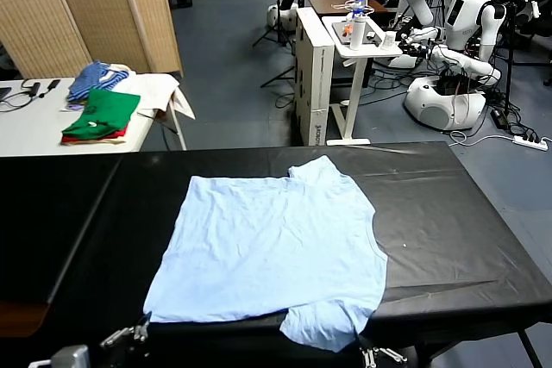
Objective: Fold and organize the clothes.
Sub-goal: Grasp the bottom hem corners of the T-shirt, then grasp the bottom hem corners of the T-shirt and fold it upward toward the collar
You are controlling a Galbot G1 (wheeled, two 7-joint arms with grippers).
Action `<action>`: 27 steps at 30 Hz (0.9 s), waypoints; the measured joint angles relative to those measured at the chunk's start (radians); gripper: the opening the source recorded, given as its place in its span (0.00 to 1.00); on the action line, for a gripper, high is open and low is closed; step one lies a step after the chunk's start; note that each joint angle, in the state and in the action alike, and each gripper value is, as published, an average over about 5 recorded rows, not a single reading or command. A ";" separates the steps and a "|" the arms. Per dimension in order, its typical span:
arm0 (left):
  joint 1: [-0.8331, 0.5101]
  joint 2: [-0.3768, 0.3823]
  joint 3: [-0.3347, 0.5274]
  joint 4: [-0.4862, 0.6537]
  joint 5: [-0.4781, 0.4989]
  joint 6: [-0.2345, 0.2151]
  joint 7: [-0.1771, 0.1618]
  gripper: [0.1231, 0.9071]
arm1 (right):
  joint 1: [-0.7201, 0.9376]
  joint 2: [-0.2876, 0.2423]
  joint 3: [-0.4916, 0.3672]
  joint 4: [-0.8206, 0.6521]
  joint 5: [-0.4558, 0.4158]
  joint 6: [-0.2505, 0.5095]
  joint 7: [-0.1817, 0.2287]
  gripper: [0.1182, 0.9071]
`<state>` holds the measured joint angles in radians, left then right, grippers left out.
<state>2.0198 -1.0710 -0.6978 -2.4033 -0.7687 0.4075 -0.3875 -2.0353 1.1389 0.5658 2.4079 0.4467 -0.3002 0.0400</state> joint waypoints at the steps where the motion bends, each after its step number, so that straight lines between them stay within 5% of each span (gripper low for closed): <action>1: -0.003 -0.002 0.002 -0.003 0.007 -0.008 0.001 0.03 | 0.006 -0.001 0.002 0.001 0.006 0.008 0.000 0.03; 10: -0.076 -0.022 0.040 0.016 0.068 -0.098 0.011 0.03 | 0.136 -0.027 0.007 -0.027 0.077 0.024 0.015 0.03; 27: -0.319 -0.079 0.123 0.151 0.188 -0.144 0.032 0.03 | 0.550 -0.076 -0.106 -0.330 0.086 0.009 0.043 0.03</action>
<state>1.7013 -1.1502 -0.5753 -2.2527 -0.5804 0.2634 -0.3557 -1.4856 1.0627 0.4600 2.0775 0.5330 -0.2908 0.0834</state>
